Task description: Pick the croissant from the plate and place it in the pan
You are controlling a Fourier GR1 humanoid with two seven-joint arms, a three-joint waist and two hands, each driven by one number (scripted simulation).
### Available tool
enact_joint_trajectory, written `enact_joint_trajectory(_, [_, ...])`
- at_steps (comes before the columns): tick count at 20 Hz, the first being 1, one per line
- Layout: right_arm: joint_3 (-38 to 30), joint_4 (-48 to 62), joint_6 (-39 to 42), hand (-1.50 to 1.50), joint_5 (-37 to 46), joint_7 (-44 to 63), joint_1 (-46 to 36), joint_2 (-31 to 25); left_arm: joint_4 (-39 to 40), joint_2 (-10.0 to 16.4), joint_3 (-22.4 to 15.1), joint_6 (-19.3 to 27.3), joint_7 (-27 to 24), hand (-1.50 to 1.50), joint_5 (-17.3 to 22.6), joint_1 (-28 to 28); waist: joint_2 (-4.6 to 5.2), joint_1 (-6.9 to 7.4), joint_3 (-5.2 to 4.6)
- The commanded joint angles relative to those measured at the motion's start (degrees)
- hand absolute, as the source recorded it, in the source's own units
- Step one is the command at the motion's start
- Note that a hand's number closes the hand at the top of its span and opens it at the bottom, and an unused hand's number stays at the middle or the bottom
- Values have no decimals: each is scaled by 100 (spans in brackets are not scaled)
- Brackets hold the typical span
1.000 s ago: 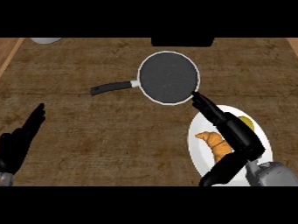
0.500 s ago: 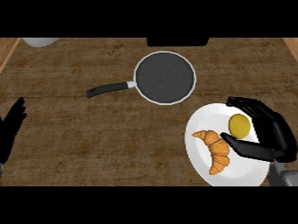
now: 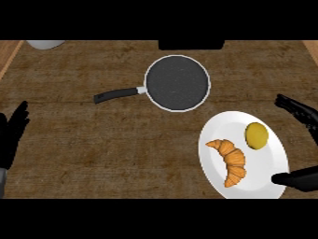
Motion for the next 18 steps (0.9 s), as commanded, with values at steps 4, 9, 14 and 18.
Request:
enact_joint_trajectory(4, [410, -850, 305, -150, 1264, 1604, -644, -1351, 129, -87, -21, -11, 37, 0, -94, -226, 10, 78, -24])
enact_joint_trajectory(9, [1169, -1573, 745, -150, 1777, 3022, -1030, -1524, 196, -172, -75, 1, -86, 0, -230, -101, 7, 105, -18])
enact_joint_trajectory(14, [1957, -1472, 1119, -150, 2484, 3818, -1475, -1237, 93, 3, 199, -133, 143, 0, -148, -330, 21, 140, -1])
enact_joint_trajectory(18, [2654, -1358, 1340, -150, 3014, 4471, -1551, -806, 72, -231, 40, 3, 334, 0, -340, -353, 23, 132, 3])
